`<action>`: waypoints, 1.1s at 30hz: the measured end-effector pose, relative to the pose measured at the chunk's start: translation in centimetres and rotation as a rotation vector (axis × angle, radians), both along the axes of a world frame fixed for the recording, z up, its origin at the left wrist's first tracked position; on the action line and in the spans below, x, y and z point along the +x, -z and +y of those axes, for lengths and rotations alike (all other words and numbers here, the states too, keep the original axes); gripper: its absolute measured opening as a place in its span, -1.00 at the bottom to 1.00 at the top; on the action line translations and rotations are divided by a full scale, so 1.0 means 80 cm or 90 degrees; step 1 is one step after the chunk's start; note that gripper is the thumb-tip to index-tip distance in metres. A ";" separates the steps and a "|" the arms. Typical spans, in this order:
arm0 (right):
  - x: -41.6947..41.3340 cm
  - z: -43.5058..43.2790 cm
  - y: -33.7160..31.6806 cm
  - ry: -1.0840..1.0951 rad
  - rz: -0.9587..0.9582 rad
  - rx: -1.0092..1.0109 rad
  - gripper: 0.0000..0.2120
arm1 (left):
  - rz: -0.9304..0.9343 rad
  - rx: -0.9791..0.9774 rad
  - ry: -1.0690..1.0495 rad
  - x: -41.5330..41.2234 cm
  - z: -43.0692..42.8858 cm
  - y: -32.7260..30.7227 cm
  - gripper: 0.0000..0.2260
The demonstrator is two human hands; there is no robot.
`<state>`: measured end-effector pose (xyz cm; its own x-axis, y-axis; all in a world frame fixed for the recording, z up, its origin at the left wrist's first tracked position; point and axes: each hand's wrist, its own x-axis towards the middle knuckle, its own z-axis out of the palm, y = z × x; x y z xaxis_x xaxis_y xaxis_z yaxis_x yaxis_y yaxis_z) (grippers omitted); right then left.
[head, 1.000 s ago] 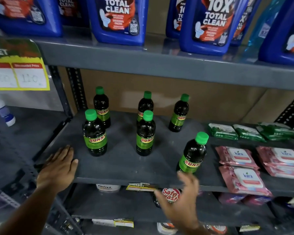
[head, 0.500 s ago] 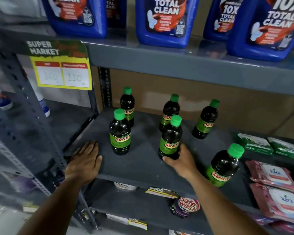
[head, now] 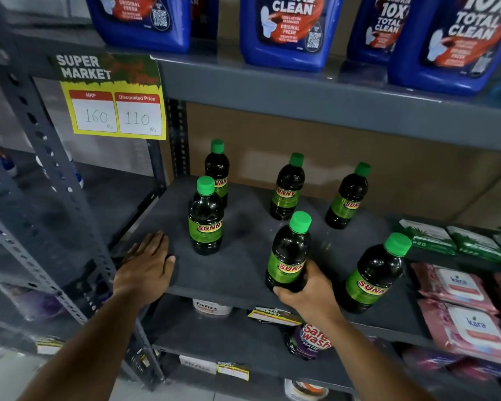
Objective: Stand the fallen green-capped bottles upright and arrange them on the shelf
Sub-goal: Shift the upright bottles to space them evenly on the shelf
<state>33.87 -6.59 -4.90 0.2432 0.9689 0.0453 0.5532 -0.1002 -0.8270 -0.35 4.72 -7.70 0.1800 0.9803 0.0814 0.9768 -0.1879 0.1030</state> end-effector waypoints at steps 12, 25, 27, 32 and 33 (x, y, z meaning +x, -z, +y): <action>-0.152 -0.010 -0.007 -0.181 -0.073 0.263 -0.61 | -0.011 -0.018 0.011 -0.001 0.002 -0.001 -0.40; -0.157 0.139 -0.014 -0.167 0.026 -0.039 -0.33 | -0.041 -0.011 0.012 0.000 0.000 -0.001 -0.39; -0.160 0.134 -0.012 -0.168 0.024 -0.034 -0.36 | -0.040 -0.003 0.014 -0.001 -0.001 0.001 -0.38; -0.171 0.112 -0.008 -0.166 -0.048 -0.042 -0.35 | -0.027 -0.003 0.021 -0.001 0.001 0.003 -0.36; -0.174 0.106 -0.007 -0.164 -0.053 -0.040 -0.35 | -0.024 -0.005 0.021 -0.001 0.001 0.003 -0.36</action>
<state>19.92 1.89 -4.36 -0.0139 0.9999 -0.0068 0.6332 0.0036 -0.7740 -0.46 4.80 -7.98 0.2094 0.9745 0.0808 0.9653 -0.2192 0.1417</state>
